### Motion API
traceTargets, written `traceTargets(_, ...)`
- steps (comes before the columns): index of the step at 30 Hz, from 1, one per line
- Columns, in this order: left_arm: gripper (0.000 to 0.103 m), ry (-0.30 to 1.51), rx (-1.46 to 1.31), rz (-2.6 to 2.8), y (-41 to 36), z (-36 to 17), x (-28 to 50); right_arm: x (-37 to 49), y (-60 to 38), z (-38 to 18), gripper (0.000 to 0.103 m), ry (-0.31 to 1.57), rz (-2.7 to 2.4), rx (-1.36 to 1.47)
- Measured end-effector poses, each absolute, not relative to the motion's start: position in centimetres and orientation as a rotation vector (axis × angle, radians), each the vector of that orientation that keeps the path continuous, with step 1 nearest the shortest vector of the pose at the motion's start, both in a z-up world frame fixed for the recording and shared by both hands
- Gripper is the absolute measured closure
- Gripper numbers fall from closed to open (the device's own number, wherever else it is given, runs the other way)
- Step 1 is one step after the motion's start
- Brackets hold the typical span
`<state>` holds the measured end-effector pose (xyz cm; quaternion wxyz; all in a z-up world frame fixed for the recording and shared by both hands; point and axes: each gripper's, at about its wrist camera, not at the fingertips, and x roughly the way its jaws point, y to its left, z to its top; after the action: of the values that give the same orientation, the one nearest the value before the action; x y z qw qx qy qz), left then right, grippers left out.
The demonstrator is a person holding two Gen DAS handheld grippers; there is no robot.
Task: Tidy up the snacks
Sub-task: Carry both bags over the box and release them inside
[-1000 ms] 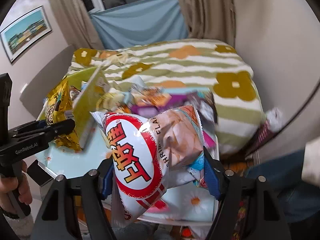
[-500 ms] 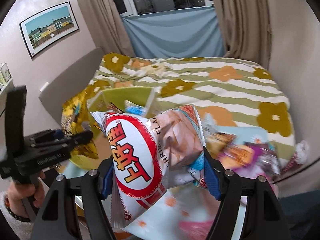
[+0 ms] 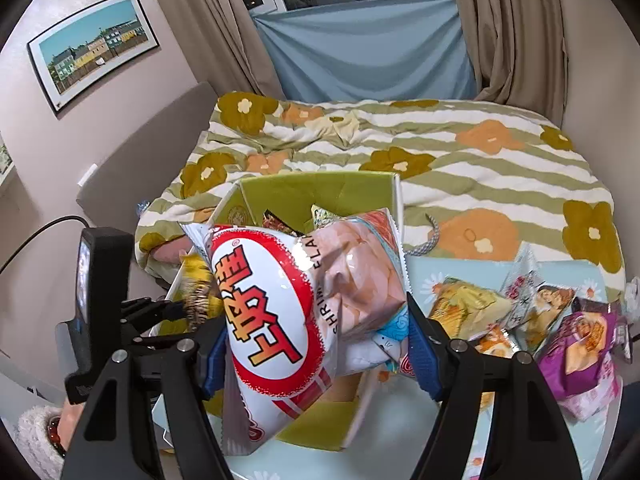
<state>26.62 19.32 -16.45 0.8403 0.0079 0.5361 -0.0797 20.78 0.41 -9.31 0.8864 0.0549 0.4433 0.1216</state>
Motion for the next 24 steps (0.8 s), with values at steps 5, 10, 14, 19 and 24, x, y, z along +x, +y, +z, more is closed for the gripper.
traceTargets(5, 0.000, 1.116, -0.022, -0.188, 20.4, -16.4, 25.8, 21.1, 1.3, -10.2, 0.034, 0.954, 0.226, 0.113)
traceTargets(10, 0.000, 1.104, -0.026, -0.170, 21.2, -15.9, 24.8, 21.5, 1.9, -10.0, 0.034, 0.974, 0.216, 0.080)
traceTargets(14, 0.000, 1.074, -0.035, -0.137, 22.1, -14.7, 23.5, 21.7, 3.0, -10.0, 0.033, 0.991, 0.263, 0.084)
traceTargets(19, 0.000, 1.043, -0.029, -0.088, 22.9, -13.9, 22.7, 22.4, 4.5, -11.4, 0.033, 1.014, 0.318, 0.071)
traceTargets(24, 0.000, 1.025, -0.033, -0.046, 23.8, -13.5, 22.1, 23.9, 5.1, -13.3, 0.031, 1.058, 0.354, 0.090)
